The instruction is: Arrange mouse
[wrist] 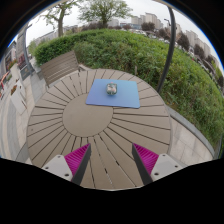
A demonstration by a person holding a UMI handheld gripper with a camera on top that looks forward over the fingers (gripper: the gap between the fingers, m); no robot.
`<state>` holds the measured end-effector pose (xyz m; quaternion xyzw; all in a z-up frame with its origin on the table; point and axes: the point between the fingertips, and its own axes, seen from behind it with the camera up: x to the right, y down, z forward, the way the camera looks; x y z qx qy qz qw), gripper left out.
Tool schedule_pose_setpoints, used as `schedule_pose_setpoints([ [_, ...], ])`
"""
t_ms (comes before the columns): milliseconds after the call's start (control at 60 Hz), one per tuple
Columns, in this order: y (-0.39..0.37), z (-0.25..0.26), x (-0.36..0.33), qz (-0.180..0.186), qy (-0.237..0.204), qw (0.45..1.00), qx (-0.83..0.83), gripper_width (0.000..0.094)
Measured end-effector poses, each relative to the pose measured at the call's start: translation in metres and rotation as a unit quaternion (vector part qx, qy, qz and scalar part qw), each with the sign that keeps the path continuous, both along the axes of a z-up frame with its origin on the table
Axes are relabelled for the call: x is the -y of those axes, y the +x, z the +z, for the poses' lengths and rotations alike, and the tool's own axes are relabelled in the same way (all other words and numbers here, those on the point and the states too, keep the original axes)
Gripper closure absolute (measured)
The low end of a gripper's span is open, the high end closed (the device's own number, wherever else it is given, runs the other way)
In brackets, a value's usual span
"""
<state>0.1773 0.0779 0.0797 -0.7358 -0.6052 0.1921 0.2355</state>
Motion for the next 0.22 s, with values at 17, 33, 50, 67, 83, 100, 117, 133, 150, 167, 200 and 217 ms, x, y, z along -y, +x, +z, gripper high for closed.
schedule_pose_setpoints([
  [17, 0.0005, -0.0008, 0.0009, 0.0, -0.003, 1.0, 0.0, 0.0092],
  [33, 0.0006, -0.001, 0.0011, 0.0, -0.004, 1.0, -0.001, 0.0091],
  [50, 0.0006, -0.0005, 0.0004, 0.001, -0.003, 1.0, -0.002, 0.0089],
  [67, 0.0006, -0.0002, -0.0009, 0.001, 0.0, 1.0, -0.004, 0.0088],
  [83, 0.001, 0.0002, -0.0027, 0.002, 0.005, 1.0, -0.004, 0.0085],
  [100, -0.0003, 0.0004, -0.0037, 0.002, 0.01, 1.0, -0.004, 0.0084],
  [117, -0.0002, 0.0014, -0.005, 0.002, 0.015, 1.0, -0.005, 0.0085],
  [133, -0.0005, 0.0025, -0.0068, 0.002, 0.02, 1.0, -0.008, 0.0085],
  [150, -0.001, 0.0033, -0.008, 0.003, 0.024, 1.0, -0.01, 0.0083],
  [167, -0.0022, 0.0049, -0.0086, 0.004, 0.025, 1.0, -0.011, 0.0082],
  [200, -0.0033, 0.006, -0.007, 0.004, 0.023, 1.0, -0.014, 0.0077],
  [217, -0.0038, 0.0061, -0.0059, 0.004, 0.02, 1.0, -0.015, 0.0079],
])
